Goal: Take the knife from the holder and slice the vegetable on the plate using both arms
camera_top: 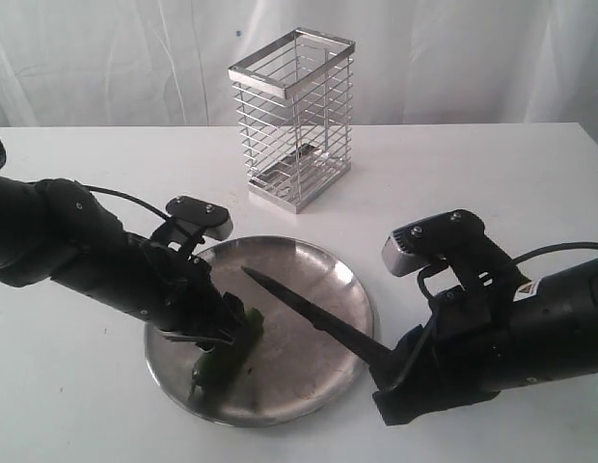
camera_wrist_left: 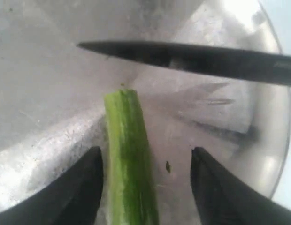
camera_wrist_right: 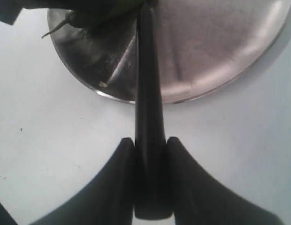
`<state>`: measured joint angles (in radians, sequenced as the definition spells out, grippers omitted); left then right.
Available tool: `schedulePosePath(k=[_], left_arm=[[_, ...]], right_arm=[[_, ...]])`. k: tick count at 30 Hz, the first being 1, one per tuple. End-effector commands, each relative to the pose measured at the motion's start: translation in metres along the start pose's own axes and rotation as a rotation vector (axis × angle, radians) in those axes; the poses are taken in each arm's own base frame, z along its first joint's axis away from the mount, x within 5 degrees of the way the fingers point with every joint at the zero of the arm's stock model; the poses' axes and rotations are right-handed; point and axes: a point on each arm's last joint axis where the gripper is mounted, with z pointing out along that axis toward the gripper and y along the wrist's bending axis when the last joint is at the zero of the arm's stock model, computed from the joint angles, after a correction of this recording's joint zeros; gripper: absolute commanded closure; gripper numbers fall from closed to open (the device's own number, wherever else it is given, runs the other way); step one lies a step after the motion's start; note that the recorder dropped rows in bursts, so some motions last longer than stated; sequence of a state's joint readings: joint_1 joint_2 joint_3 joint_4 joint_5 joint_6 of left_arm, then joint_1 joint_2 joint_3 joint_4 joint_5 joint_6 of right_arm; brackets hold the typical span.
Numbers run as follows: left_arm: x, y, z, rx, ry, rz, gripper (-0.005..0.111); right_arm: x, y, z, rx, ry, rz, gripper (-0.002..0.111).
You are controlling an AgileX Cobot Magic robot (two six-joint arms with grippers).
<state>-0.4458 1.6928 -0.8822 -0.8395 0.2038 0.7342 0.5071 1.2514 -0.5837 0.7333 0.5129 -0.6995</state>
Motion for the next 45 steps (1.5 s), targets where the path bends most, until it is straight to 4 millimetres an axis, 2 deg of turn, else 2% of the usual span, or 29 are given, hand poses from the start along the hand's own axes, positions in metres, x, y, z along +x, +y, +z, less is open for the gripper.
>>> schedulePosePath(k=[1, 4, 7, 18, 25, 45], left_arm=[[-0.006, -0.007, -0.022, 0.018, -0.047, 0.023, 0.047], [-0.011, -0.004, -0.04, -0.003, -0.1, 0.039, 0.048], [-0.013, 0.004, -0.047, -0.026, -0.123, 0.02, 0.048], [-0.014, 0.006, -0.048, -0.047, -0.137, 0.026, 0.048], [-0.014, 0.006, -0.048, -0.047, -0.137, 0.026, 0.048], [-0.012, 0.007, -0.046, -0.046, -0.128, 0.023, 0.048]], right_arm=[[0.002, 0.005, 0.002, -0.014, 0.016, -0.028, 0.108], [0.003, 0.004, 0.012, -0.006, 0.042, -0.035, 0.108], [0.004, 0.0, 0.02, 0.012, 0.056, -0.024, 0.108], [0.003, -0.002, 0.024, 0.023, 0.054, -0.012, 0.108], [0.006, 0.003, 0.034, 0.006, 0.094, -0.029, 0.108], [0.003, 0.001, 0.035, 0.029, 0.063, -0.028, 0.108]])
